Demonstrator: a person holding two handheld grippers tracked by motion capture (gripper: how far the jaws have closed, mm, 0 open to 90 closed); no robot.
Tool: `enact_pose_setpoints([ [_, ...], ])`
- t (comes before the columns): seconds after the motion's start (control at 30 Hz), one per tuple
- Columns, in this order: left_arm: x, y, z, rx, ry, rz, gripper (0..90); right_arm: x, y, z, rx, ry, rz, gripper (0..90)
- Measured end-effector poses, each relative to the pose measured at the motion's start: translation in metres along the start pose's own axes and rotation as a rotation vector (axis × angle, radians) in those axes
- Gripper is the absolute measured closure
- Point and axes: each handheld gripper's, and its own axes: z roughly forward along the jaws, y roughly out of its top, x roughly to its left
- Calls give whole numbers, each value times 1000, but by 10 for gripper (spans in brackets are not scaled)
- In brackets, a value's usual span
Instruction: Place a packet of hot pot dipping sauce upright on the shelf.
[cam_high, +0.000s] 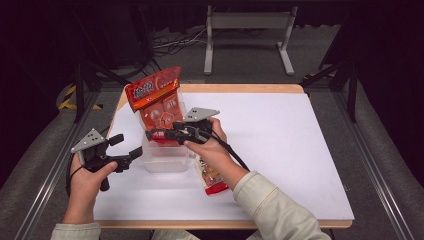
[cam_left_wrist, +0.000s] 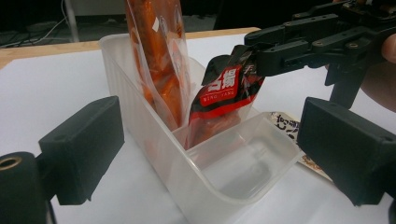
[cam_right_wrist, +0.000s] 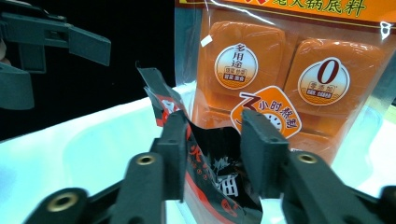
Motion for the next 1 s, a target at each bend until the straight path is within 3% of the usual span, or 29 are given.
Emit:
enact_pose_setpoints([
  [0.17, 0, 0, 1, 1, -1, 1, 83, -1, 2, -2, -33, 33, 25, 409],
  [0.27, 0, 0, 2, 0, -2, 2, 83, -2, 3, -6, -39, 41, 29, 378],
  [0.37, 1, 0, 2, 2, -3, 6, 83, -2, 5, -13, -47, 50, 21, 373],
  [0.77, 1, 5, 4, 2, -15, 10, 82, -15, 8, -53, -59, 16, 2, 362],
  [0.87, 1, 7, 1, -6, -14, 15, 83, -23, 3, -73, -58, 7, 4, 363],
  [1.0, 0, 8, 0, -10, -13, 14, 83, -28, 1, -88, -54, 1, 3, 367],
])
